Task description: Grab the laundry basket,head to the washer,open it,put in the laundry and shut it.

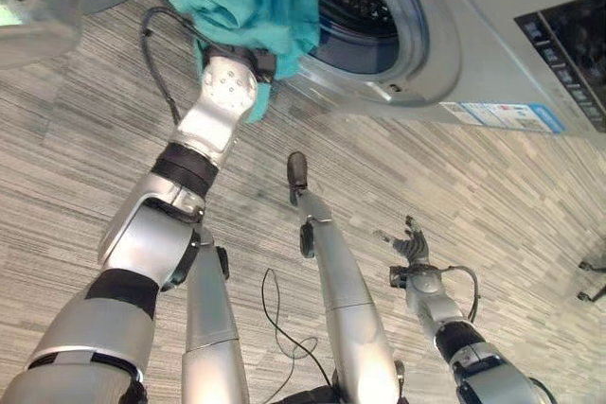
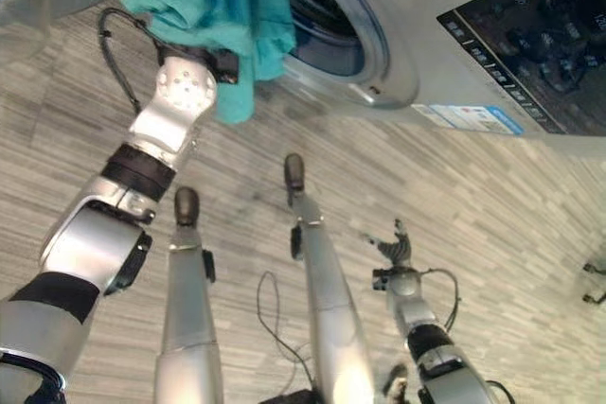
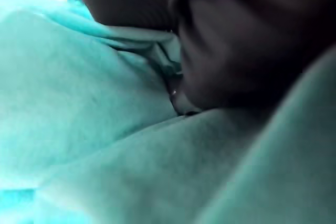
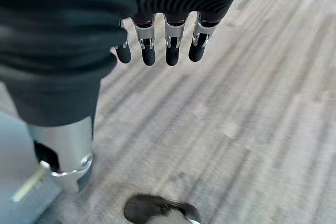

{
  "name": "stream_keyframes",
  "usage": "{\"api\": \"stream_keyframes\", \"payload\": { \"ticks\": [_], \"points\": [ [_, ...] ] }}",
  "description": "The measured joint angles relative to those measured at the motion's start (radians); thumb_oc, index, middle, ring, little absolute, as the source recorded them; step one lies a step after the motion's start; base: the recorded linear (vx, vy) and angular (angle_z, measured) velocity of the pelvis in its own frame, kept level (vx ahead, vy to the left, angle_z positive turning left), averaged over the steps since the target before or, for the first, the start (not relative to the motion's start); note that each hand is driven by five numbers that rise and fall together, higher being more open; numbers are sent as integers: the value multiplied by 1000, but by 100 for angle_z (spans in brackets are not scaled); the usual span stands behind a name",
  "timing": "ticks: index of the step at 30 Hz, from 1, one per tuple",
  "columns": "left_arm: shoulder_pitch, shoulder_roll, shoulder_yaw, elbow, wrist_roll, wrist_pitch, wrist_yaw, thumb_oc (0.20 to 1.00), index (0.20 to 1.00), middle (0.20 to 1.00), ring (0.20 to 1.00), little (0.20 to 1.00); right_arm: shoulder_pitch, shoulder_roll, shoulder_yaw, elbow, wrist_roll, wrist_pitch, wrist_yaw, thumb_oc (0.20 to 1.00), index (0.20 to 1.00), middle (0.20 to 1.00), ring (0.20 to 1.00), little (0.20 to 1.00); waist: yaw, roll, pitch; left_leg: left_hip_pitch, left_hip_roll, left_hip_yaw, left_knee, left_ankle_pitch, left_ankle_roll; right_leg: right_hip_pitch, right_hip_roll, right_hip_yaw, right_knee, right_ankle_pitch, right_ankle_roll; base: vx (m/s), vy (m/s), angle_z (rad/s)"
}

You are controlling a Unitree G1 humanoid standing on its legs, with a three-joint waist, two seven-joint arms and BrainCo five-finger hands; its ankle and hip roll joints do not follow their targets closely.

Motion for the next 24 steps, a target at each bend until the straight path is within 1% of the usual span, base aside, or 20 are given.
{"api": "stream_keyframes", "payload": {
  "ticks": [2,4,5,8,10,11,13,15,16,17,18,19,20,21,22,23,24],
  "points": [
    [-33,-7,0,25,-34,-8,7,200,200,200,200,200,-1,0,1,-3,1,-3,0,1000,1000,1000,1000,1000,-12,0,0,2,14,-2,-21,4,-8,-4,11,0,-7,0,-2,56,-131,-3],
    [-74,-25,22,44,-75,-14,13,200,200,200,200,200,-2,-1,4,-4,1,-11,-1,1000,1000,1000,1000,1000,-25,0,0,3,25,-3,-39,8,-15,-5,19,-3,-21,0,-4,64,-129,-3],
    [-95,-24,29,44,-97,-22,18,200,200,200,200,200,-1,-4,5,-19,1,-13,-1,1000,1000,1000,1000,1000,-33,-1,-1,4,31,1,-52,11,-19,-6,25,-1,-36,5,-10,36,-70,-8],
    [-133,-15,38,45,-130,-40,37,200,200,200,200,200,-1,-6,8,-25,2,-19,-1,1000,1000,1000,1000,1000,-47,-2,-1,6,47,22,-56,8,-20,-5,37,8,-55,13,-16,53,-93,-18],
    [-190,-7,27,76,-131,-41,41,200,200,200,200,200,1,-6,30,-17,1,-20,0,1000,1000,1000,1000,1000,-49,-15,-10,8,72,42,-59,2,-23,-3,60,24,-86,32,-21,53,-84,-27],
    [-205,1,22,83,-134,-41,40,200,200,200,200,200,1,-6,29,-15,1,-19,0,1000,1000,1000,1000,1000,-50,-15,-10,8,77,44,-58,-1,-23,-2,65,27,-89,37,-22,68,-106,-25],
    [-288,29,-8,163,-181,-42,30,200,200,200,200,200,1,-7,28,-15,2,-19,1,1000,1000,1000,1000,1000,-72,-17,-11,10,94,49,-51,-11,-29,3,81,30,-96,43,-24,74,-81,-21],
    [-433,65,-46,322,-297,-40,-21,200,200,200,200,200,3,-17,24,-17,4,-18,2,1000,1000,1000,1000,1000,-101,-20,-13,28,116,52,-53,-18,-35,20,101,30,-108,49,-32,70,-45,-20],
    [-473,74,-48,360,-332,-41,-40,200,200,200,200,200,3,-23,23,-14,6,-18,2,1000,1000,1000,1000,1000,-101,-20,-13,33,122,58,-53,-19,-35,23,105,30,-109,50,-34,72,-21,-22],
    [-525,104,-62,427,-366,-79,-77,200,200,200,200,200,-2,-35,23,-12,15,-16,3,1000,1000,1000,1000,1000,-107,-21,-14,42,136,67,-57,-22,-39,30,117,34,-118,54,-39,66,-13,-23],
    [-533,142,-55,437,-426,-93,-97,200,200,200,200,200,-5,-45,12,-23,25,-17,3,1000,1000,1000,1000,1000,-115,-22,-15,42,145,74,-61,-23,-39,29,124,35,-130,61,-47,43,-12,-20],
    [-536,143,-51,437,-476,-92,-100,200,200,200,200,200,-6,-54,9,-30,30,-16,3,1000,1000,1000,1000,1000,-116,-22,-15,41,150,75,-69,-21,-42,28,128,35,-139,69,-52,41,-24,-13],
    [-539,157,-51,436,-550,-86,-109,200,200,200,200,200,-4,-61,-9,-42,31,-15,3,1000,1000,1000,1000,1000,-115,-22,-15,42,159,75,-80,-14,-54,27,135,34,-146,75,-58,19,-15,-4],
    [-540,162,-52,436,-571,-83,-113,200,200,200,200,200,-2,-62,-21,-54,32,-14,3,1000,1000,1000,1000,1000,-114,-22,-15,45,163,75,-90,-9,-60,27,136,32,-149,77,-60,23,-32,2],
    [-541,181,-87,436,-581,-80,-120,200,200,200,200,200,9,-73,-39,-88,32,-15,3,1000,1000,1000,1000,1000,-110,-22,-15,50,166,78,-111,1,-67,25,138,32,-153,81,-65,-6,-13,6],
    [-542,189,-108,431,-555,-75,-129,1000,1000,1000,1000,1000,27,-87,-50,-127,32,-18,6,1000,1000,1000,1000,1000,-100,-22,-15,54,171,84,-131,10,-71,20,139,31,-153,83,-68,-18,-3,6],
    [-545,201,-130,428,-523,-62,-146,1000,1000,1000,1000,1000,36,-97,-51,-138,30,-21,13,1000,1000,1000,1000,1000,-92,-22,-15,54,178,95,-140,20,-71,16,139,29,-153,85,-71,-36,28,3]
  ]
}}
